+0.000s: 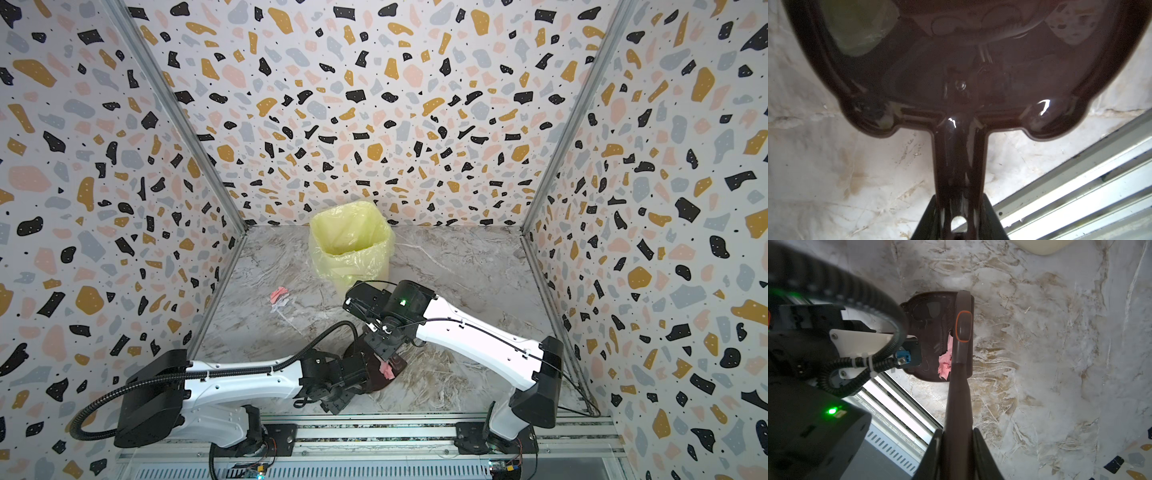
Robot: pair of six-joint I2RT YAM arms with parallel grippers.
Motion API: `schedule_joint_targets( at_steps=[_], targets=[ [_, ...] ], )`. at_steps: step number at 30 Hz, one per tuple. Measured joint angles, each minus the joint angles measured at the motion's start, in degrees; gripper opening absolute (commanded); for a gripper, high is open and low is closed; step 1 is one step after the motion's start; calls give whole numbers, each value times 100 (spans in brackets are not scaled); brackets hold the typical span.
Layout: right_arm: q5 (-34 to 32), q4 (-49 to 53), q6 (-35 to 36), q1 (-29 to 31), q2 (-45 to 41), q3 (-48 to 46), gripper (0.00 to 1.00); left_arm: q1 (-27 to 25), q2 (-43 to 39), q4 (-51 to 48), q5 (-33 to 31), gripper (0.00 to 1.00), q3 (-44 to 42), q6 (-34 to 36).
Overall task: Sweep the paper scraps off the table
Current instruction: 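Sweep the pink scrap into the dustpan with the right gripper's brush, then lift the dustpan toward the yellow bin while the right gripper draws the brush back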
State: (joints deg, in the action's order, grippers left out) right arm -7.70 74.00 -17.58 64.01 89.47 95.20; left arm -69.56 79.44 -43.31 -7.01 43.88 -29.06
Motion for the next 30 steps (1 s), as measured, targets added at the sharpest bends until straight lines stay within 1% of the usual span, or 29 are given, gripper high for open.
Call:
schedule_joint_targets(
  at_steps=[3, 15, 20, 23, 30],
  targets=[
    [7, 4, -55, -76, -20, -57, 0, 0, 0, 4, -4, 0, 0, 9],
    [393, -168, -164, -28, -31, -101, 0, 0, 0, 2, -46, 0, 0, 57],
    [358, -170, -188, -103, -76, -103, 0, 0, 0, 2, -61, 0, 7, 85],
    [254, -92, -214, -249, -142, -103, 0, 0, -2, 17, -70, 0, 37, 98],
    [-17, -13, -291, -828, -522, -111, 0, 0, -157, 94, -85, 0, 76, 149]
  ],
)
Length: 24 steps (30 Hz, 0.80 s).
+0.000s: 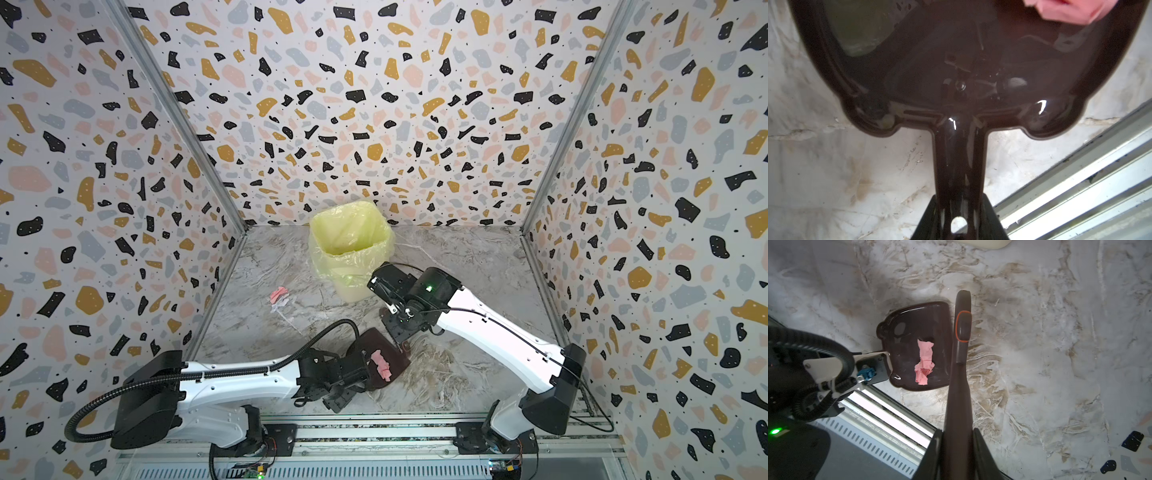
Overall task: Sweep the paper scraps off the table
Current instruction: 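Lift the dustpan toward the yellow bin while the right gripper draws the brush back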
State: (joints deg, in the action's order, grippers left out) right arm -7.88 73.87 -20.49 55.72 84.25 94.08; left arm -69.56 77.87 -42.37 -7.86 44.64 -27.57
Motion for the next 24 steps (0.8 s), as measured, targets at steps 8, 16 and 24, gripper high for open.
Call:
schedule_joint_targets(
  at_steps=[8, 16, 24],
  targets=[
    [-79, -7, 4, -710, -619, -37, 0, 0, -452, -175, -190, 0, 391, 61],
    [269, -214, 262, -2350, -1644, -463, 0, 0, -898, -1038, -507, 0, 1298, 26],
    [1217, -675, 522, -3394, -2264, -1421, 0, 15, -1080, -2238, -957, 0, 2839, -142]
  ],
)
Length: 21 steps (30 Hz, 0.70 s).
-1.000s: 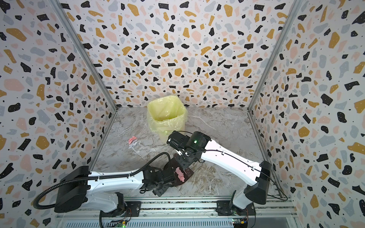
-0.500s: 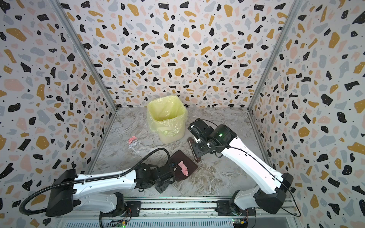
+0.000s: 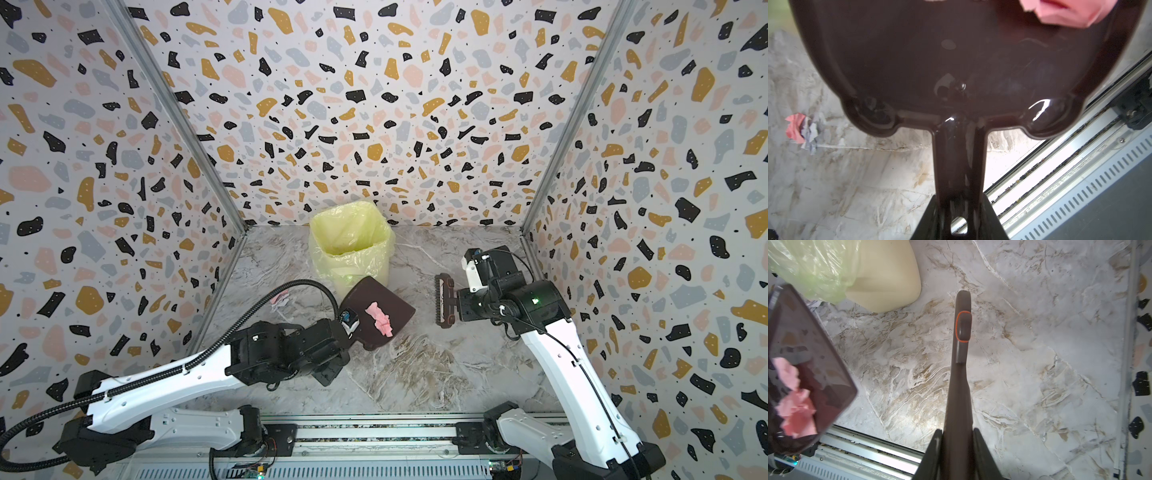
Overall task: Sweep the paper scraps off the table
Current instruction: 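Lift the dustpan toward the yellow bin while the right gripper draws the brush back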
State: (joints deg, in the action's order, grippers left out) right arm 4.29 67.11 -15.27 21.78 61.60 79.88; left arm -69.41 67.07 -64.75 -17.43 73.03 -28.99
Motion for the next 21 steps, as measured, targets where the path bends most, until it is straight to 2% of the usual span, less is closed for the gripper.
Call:
schedule_joint_targets(
  at_steps=[4, 9, 15, 21],
  targets=[
    [420, -168, 55, -321, -136, -411, 0, 149, 0, -413, -166, 0, 564, -11],
    [763, -267, 153, -601, -245, -570, 0, 713, -59, -726, -264, 0, 828, 199],
    [1012, -402, 256, -831, -345, -605, 0, 1687, -72, -979, -267, 0, 1049, 704],
    [1220, -483, 289, -935, -376, -767, 0, 3010, -127, -925, -203, 0, 1379, 1257]
  ],
)
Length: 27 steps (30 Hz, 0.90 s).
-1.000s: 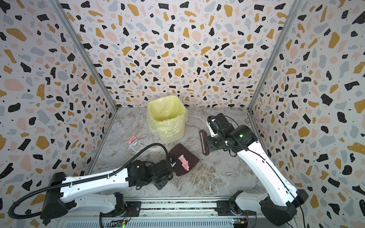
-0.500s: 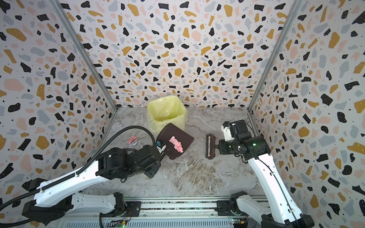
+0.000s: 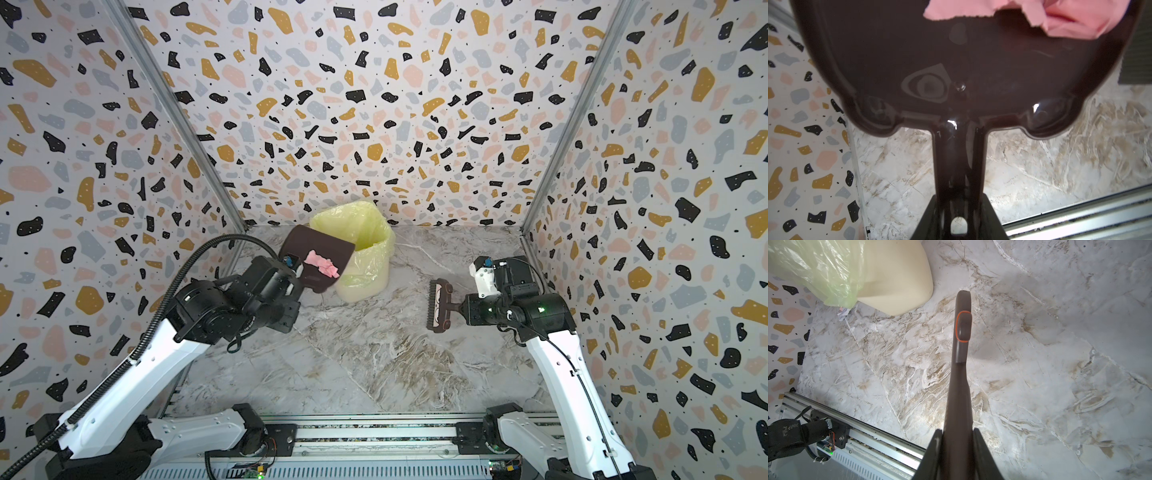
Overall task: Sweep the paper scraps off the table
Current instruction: 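Lift the dustpan toward the yellow bin while the right gripper draws the brush back, then tip the dustpan over the yellow bin with the left gripper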
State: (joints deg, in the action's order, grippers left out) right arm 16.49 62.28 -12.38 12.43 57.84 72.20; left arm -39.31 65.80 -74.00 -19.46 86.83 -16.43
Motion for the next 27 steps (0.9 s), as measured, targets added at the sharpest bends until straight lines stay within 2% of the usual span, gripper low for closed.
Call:
schedule_joint_targets(
  at_steps=[5, 12, 17, 27],
  targets=[
    [175, -17, 76, -125, 17, -4, 0, 697, -20, 170, 181, 0, 13, 413],
    [398, -17, 173, -258, 144, -4, 0, 1008, 490, 295, 155, 0, 223, 769],
    [531, -15, 249, -315, 197, -4, 0, 1300, 896, 378, 87, 0, 695, 975],
    [649, 31, 365, -413, 210, -7, 0, 1392, 1943, 433, -323, 0, 1729, 1425]
  ],
)
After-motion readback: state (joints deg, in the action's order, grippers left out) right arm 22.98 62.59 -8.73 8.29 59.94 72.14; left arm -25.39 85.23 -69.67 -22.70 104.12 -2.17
